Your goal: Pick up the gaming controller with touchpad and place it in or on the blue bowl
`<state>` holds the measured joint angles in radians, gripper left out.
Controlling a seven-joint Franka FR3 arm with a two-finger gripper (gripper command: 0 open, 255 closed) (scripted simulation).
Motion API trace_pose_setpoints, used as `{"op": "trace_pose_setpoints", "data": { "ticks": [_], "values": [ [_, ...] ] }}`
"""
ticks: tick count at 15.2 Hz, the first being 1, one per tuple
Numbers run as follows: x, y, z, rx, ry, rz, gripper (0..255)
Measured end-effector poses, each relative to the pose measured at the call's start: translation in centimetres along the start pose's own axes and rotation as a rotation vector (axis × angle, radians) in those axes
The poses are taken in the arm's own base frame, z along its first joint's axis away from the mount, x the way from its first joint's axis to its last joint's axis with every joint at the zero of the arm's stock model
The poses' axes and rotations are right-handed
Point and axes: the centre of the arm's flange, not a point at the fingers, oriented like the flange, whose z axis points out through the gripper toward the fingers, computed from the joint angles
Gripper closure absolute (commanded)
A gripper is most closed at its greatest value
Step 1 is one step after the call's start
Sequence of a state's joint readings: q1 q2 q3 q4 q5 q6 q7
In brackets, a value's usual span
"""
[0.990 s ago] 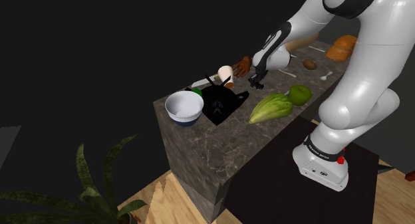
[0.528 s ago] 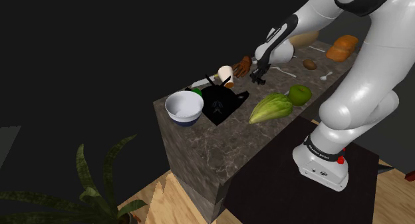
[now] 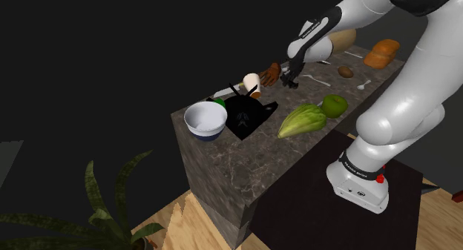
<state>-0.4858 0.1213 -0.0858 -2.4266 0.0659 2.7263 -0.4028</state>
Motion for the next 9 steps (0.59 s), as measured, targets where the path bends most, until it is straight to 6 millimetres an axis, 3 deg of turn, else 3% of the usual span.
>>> {"op": "trace_pose_setpoints", "data": {
  "ticks": [9],
  "values": [
    [0.9, 0.2, -4.7, 0.0, 0.0, 0.0, 255]
  ]
}}
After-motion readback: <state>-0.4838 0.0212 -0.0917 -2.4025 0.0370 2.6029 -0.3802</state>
